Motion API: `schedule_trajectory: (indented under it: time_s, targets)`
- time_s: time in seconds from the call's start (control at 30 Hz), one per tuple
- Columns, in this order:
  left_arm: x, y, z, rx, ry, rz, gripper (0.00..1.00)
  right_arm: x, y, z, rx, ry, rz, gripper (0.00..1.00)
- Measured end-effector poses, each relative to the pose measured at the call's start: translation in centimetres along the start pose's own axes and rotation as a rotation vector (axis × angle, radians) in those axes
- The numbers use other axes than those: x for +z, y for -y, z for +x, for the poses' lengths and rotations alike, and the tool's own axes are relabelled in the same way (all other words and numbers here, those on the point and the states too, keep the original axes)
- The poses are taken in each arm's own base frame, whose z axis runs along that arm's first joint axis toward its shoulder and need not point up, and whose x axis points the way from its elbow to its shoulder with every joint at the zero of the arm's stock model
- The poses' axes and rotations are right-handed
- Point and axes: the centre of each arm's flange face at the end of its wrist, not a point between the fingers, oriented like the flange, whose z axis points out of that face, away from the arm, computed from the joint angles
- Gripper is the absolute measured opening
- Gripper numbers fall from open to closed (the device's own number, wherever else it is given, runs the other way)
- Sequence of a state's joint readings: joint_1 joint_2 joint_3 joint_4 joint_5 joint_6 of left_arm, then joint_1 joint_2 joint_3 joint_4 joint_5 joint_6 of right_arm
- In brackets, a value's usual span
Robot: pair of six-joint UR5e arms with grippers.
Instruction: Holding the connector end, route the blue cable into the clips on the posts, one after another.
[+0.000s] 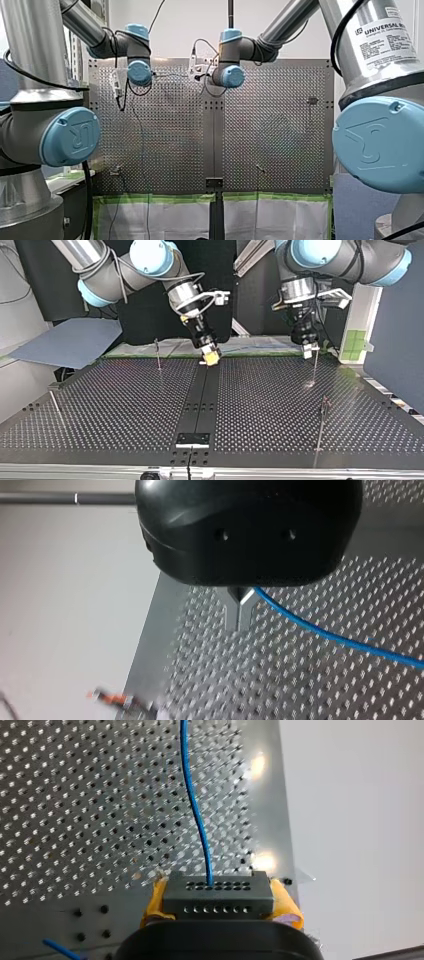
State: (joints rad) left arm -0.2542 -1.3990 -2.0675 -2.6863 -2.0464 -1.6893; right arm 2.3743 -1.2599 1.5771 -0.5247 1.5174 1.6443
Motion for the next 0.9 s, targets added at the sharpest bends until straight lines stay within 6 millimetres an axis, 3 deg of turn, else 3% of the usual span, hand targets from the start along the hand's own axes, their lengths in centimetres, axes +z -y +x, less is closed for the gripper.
schedule_trajectory:
  time_s: [0.9]
  targets:
    - [5.6,-0.4,-8.3,-0.048,0.08,-0.044,0.0,3.2,0.9,5.2,0.058,-0.094,0.065,0.0]
